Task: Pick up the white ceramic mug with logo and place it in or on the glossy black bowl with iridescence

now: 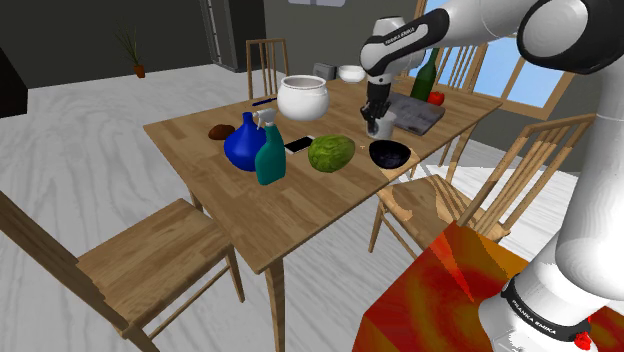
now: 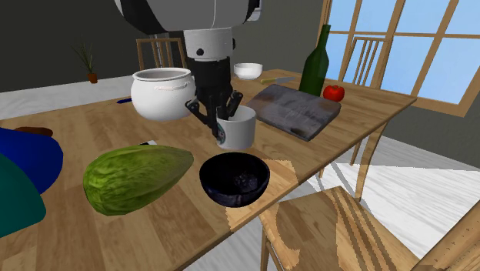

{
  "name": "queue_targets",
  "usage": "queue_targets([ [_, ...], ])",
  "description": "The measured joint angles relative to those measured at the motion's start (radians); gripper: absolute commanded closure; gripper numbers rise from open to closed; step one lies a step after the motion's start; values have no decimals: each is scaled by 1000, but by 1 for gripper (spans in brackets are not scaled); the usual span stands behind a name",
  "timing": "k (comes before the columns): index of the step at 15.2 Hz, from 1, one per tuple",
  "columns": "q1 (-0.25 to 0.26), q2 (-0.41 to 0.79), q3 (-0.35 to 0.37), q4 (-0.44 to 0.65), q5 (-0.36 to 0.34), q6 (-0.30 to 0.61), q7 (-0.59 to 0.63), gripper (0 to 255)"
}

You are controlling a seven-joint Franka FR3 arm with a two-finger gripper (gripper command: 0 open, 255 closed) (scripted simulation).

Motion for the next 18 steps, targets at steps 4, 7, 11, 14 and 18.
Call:
queue_targets([
  [4, 1, -16, -2, 32, -4, -47, 0, 255],
  [7, 2, -28, -2, 58, -7, -85, 3, 255],
  [11, 1, -39, -4, 94, -9, -133, 0, 255],
  [14, 1, -45, -4, 126, -10, -170, 0, 255],
  [18, 1, -50, -5, 173, -11, -222, 1, 255],
])
